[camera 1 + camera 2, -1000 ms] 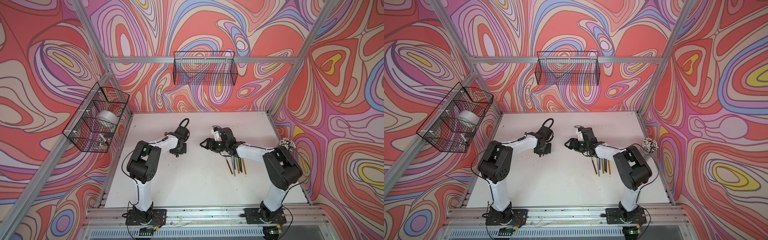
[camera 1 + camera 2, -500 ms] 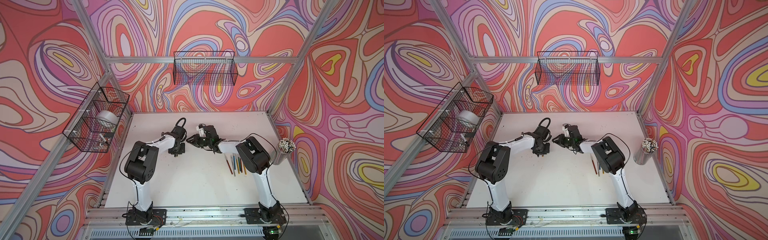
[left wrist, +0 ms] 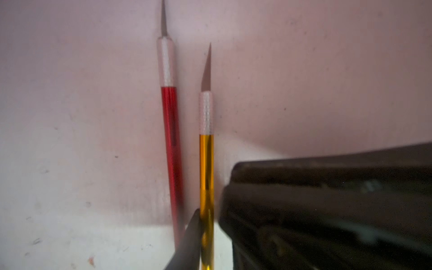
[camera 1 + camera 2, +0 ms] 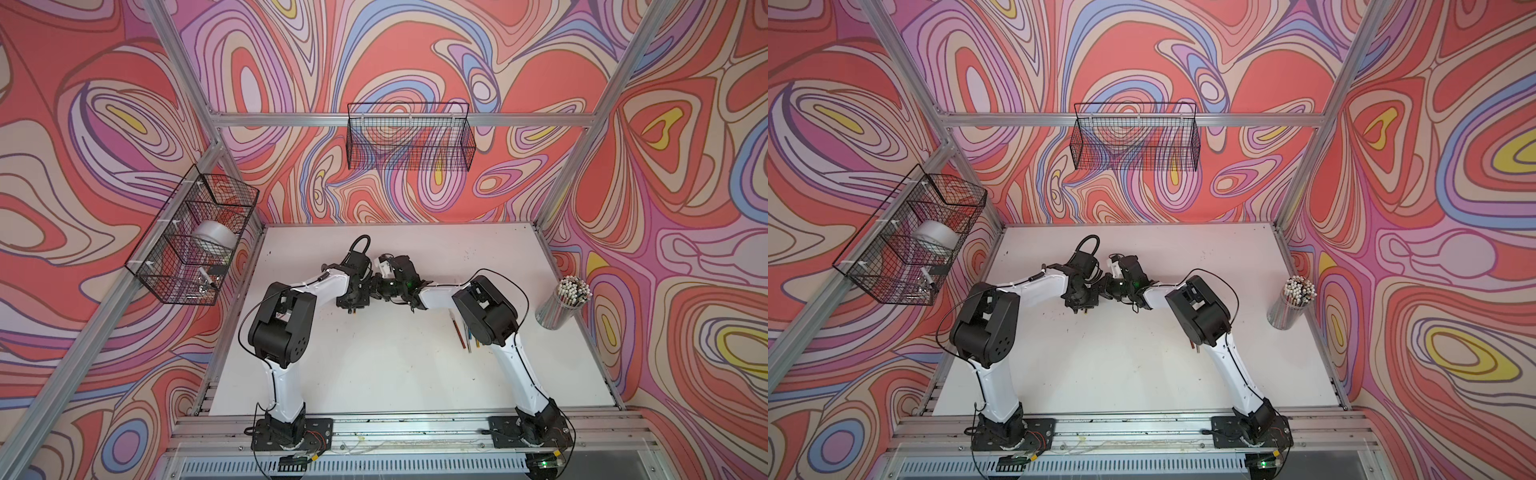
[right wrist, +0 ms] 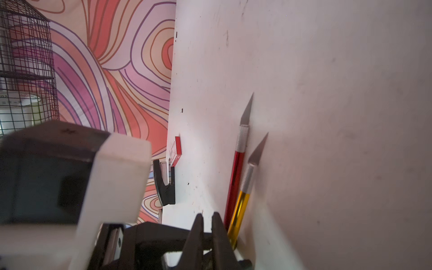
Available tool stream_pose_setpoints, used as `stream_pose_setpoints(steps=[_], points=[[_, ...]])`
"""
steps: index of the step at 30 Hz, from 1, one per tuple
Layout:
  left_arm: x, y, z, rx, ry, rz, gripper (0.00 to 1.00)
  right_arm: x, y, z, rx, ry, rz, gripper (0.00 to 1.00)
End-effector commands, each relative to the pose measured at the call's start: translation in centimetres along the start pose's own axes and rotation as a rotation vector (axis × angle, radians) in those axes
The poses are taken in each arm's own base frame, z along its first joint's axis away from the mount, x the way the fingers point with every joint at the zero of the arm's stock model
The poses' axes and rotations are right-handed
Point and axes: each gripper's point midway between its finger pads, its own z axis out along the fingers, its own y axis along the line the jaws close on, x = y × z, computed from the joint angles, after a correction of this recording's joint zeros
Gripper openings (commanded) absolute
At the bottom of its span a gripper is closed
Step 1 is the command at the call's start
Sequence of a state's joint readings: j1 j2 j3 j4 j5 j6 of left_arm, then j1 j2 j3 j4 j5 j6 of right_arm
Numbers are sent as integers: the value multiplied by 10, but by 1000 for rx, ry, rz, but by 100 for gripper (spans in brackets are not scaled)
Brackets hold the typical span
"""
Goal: Remove protective caps from carving knives
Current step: Place the carving knife at the center of the board.
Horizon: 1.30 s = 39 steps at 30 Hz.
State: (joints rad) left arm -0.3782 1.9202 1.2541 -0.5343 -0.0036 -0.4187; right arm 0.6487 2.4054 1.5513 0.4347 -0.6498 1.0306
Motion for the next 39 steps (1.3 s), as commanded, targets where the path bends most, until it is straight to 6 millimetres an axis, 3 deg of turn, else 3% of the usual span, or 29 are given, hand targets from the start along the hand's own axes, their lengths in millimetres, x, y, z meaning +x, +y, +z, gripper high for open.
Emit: stream_pose_setpoints(steps=[1,11,27,33,39], points=[[-5,-2,-7,15,-14,10,25,8,-5,12,-17,36,2,10],[-7,-4,-7,27,-14,14,26,13,-17,25,4,66,10,9],[-13,-5,-13,26,-34,17,26,15,-41,26,134,81,4,8],[-17,-6,-26,36,-64,15,26,7,-25,27,98,73,-28,8],[-17,-8,-55,70,-115,4,27,-3,14,17,27,62,-134,9]])
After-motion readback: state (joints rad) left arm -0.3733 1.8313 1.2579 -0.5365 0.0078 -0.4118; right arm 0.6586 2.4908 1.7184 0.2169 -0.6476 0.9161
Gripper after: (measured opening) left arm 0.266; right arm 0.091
